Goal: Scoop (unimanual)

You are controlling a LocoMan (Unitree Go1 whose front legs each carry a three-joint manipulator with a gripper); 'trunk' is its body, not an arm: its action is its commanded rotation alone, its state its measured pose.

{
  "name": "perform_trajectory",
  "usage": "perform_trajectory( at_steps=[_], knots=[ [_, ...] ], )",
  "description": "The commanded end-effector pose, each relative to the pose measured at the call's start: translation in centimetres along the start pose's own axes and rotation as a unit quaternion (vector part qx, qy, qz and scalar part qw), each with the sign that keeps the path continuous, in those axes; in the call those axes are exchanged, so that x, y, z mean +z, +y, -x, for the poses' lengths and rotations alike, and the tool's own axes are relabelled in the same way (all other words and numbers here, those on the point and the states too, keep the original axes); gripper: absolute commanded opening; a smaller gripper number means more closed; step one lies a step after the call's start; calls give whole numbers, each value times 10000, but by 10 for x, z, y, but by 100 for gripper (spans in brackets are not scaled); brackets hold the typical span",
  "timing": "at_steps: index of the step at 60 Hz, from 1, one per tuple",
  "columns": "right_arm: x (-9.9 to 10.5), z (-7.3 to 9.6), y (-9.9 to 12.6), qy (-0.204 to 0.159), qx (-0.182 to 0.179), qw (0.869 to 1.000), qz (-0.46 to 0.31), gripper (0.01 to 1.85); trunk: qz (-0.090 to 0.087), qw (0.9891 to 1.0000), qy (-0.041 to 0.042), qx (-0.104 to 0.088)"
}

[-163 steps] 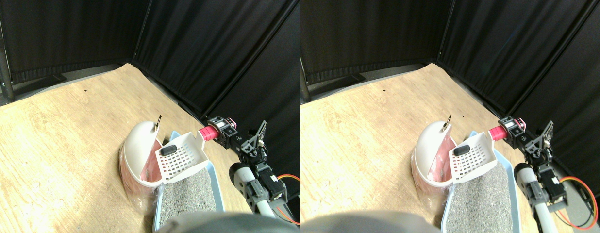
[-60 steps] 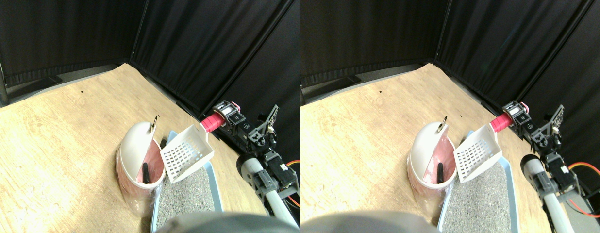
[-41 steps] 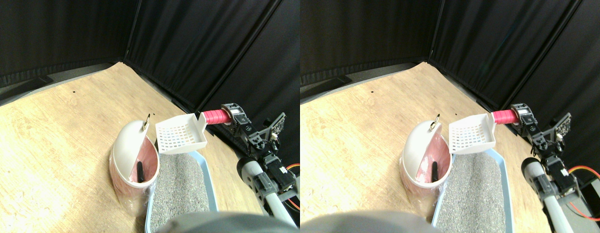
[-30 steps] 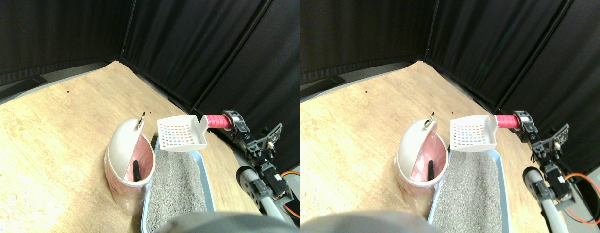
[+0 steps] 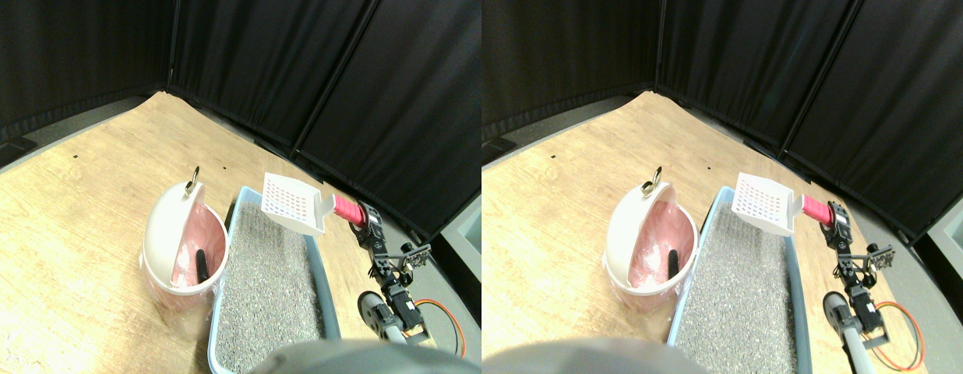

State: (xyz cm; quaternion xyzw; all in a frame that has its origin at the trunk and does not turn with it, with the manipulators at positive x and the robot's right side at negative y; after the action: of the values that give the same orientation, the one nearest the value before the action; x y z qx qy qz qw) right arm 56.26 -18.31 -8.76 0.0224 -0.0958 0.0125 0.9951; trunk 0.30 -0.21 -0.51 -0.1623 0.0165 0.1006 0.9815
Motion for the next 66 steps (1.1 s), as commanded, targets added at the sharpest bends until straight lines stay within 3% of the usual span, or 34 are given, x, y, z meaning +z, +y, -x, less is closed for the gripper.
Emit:
perform_trajectory(
  at_steps=[1, 19, 31, 36, 43, 52, 66],
  knots=[
    [-1, 3, -10, -396, 27, 9983, -427, 6, -68, 9999, -81, -46],
    [-8, 22, -36, -314, 20, 9972, -684, 6, -334, 9991, -26, -267],
    [-17, 31, -50, -132, 73, 9970, -755, 6, -392, 9985, 9, -374],
    [-24, 36, -53, 5, -22, 9968, -804, 6, -408, 9985, 22, -368],
    [-33, 41, -58, 191, 107, 9963, -826, 6, -419, 9985, 35, -339],
    [-47, 46, -63, 503, -66, 9929, -1076, 6, -405, 9988, 53, -283],
    [-73, 56, -68, 653, -34, 9912, -1151, 6, -387, 9990, 85, -192]
  ],
)
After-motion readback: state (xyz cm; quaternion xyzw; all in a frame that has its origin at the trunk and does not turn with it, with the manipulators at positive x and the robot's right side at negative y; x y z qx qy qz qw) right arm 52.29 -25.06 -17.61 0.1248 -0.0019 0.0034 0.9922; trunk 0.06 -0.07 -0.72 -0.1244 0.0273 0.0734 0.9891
